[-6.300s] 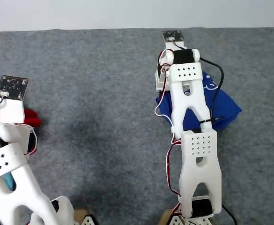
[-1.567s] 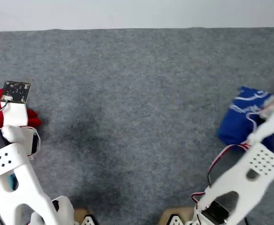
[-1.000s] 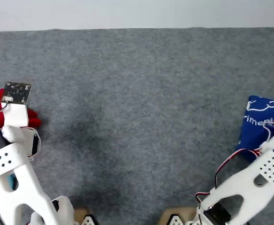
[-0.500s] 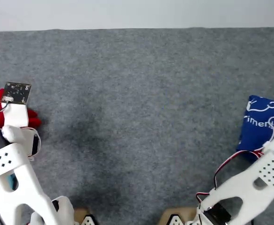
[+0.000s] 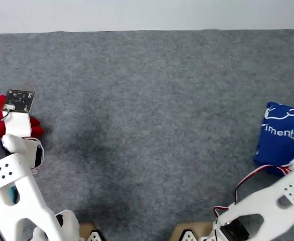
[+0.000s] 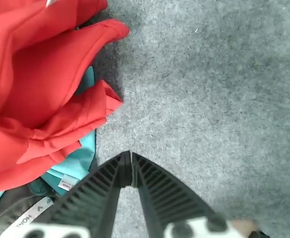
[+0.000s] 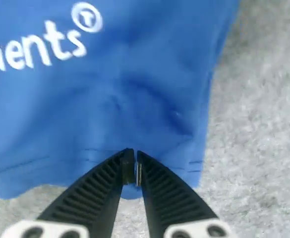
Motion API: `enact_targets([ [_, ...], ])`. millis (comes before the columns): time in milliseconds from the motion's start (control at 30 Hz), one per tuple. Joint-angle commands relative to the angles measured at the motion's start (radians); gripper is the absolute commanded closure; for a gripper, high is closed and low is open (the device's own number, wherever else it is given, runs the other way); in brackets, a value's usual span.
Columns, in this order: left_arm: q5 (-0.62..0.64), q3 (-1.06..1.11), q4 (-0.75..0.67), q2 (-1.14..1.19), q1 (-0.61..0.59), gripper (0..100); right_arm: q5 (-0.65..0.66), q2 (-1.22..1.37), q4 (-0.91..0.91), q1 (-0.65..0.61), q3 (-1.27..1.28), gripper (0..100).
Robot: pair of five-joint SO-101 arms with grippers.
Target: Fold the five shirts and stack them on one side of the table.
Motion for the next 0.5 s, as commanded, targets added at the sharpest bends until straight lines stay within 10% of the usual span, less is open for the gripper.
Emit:
enact_targets([
  [0,0.008,-0.004,0.008,-0.018,0.000,99,0.055,0.036,0.038,0.051,-0.014,99.0],
  [467,0.008,-0.010,0.021,-0.020,0.000,99,0.098,-0.159,0.038,0.085,-0.014,99.0],
])
